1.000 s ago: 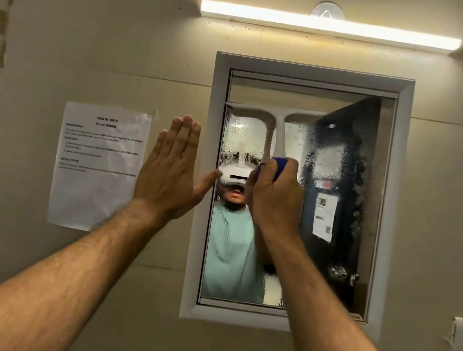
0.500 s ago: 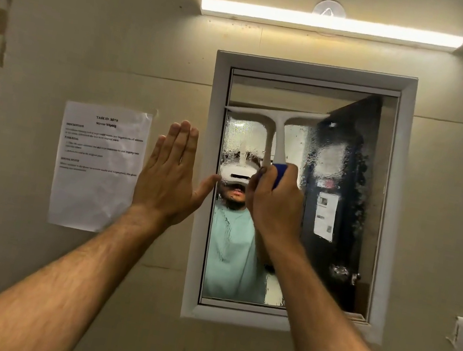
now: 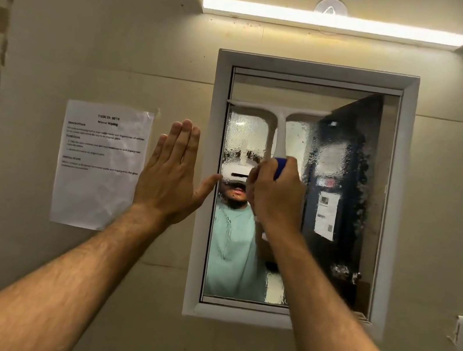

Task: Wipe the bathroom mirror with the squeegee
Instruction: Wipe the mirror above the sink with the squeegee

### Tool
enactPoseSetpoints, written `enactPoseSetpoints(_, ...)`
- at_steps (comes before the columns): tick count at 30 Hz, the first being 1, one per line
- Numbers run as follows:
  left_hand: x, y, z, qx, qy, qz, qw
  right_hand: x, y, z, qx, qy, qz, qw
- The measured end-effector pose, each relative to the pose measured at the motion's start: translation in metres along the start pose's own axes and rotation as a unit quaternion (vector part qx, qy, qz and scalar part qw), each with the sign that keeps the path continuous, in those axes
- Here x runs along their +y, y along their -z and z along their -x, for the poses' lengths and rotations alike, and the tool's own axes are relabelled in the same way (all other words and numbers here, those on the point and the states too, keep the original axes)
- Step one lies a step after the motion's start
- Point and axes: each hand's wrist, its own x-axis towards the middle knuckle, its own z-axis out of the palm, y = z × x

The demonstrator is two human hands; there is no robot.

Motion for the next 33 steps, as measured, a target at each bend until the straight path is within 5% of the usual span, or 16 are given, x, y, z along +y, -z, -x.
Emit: enactPoseSetpoints(33, 0.003, 0.000, -0.004, -0.013, -0.027, -0.019, 0.999, -0.006, 0.007, 0.004, 0.008, 0.002, 0.020, 1.000)
